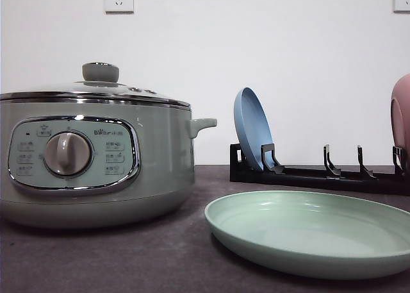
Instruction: Transfer potato from steamer to green plate
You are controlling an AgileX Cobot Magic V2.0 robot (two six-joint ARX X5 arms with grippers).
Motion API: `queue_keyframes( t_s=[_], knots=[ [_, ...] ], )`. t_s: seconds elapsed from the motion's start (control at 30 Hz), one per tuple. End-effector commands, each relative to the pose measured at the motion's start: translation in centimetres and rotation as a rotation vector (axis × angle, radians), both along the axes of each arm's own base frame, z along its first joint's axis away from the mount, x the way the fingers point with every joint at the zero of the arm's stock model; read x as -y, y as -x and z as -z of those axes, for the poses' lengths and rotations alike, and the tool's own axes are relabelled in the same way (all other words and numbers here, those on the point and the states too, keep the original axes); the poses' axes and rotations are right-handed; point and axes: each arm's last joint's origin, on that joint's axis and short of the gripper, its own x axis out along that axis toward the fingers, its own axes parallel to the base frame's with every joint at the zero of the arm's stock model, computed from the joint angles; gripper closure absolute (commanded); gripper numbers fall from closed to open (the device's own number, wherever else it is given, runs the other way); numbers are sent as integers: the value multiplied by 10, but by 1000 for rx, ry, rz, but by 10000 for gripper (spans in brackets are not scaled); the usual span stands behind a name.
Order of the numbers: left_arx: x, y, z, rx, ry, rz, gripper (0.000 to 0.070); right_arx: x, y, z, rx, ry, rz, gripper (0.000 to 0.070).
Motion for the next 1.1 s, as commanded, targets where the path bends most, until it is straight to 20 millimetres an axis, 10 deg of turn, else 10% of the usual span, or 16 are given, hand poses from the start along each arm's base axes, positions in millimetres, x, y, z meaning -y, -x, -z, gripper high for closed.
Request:
queue_keyframes(
  t_s=[0.0, 0.53, 1.07],
  knots=[
    [7, -10, 2, 1, -30, 21, 141, -2, -1, -5, 21, -9, -14, 349],
    [50, -67, 59, -141, -166, 55, 144, -2, -1, -5, 18, -6, -13, 349],
    [55, -77, 74, -181, -227, 40, 146, -2, -1, -5, 18, -6, -14, 349]
  ],
)
